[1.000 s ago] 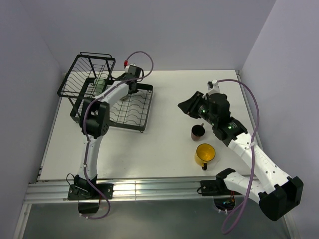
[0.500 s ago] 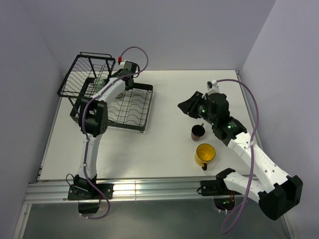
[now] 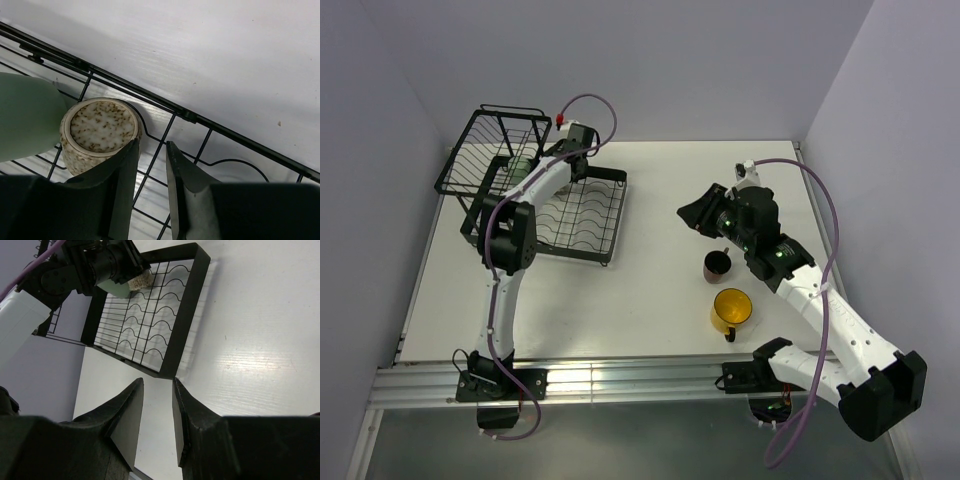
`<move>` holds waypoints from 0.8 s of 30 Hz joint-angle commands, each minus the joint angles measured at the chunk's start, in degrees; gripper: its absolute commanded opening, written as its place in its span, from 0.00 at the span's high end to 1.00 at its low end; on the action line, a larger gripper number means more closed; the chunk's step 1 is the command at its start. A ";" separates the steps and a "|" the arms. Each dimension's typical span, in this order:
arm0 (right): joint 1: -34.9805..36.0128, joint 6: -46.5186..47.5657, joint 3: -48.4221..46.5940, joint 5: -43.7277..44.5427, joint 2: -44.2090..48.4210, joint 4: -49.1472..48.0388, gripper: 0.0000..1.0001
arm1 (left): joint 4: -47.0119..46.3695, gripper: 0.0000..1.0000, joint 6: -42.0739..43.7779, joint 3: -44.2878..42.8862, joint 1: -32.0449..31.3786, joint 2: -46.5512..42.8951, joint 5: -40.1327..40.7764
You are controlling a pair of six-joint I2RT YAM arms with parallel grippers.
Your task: Load the cups into the dish rack
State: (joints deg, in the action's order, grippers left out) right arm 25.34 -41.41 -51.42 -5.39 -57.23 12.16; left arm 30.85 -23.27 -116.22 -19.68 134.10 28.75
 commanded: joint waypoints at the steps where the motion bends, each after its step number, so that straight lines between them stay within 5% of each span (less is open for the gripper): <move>1: -0.29 0.89 -1.75 0.90 0.02 -0.47 0.63 | -2.45 0.64 -0.55 2.22 0.43 -3.66 0.69; 10: -0.29 0.72 -0.70 0.99 0.37 -1.00 0.63 | -8.70 0.33 0.59 9.17 -0.53 -9.47 2.97; 19: -0.21 0.54 0.09 0.82 0.72 -1.62 0.63 | -11.95 0.31 1.65 13.56 -1.59 -11.58 2.89; 24: -0.21 0.80 0.53 0.90 1.07 -1.62 0.63 | -12.31 0.29 -0.02 14.89 -2.03 -12.46 9.28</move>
State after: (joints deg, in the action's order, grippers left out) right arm 25.34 -41.43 -51.24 -5.37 -57.32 12.10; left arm 20.84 -22.68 -101.89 -21.23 125.84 32.73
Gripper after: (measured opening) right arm 0.369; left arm 0.702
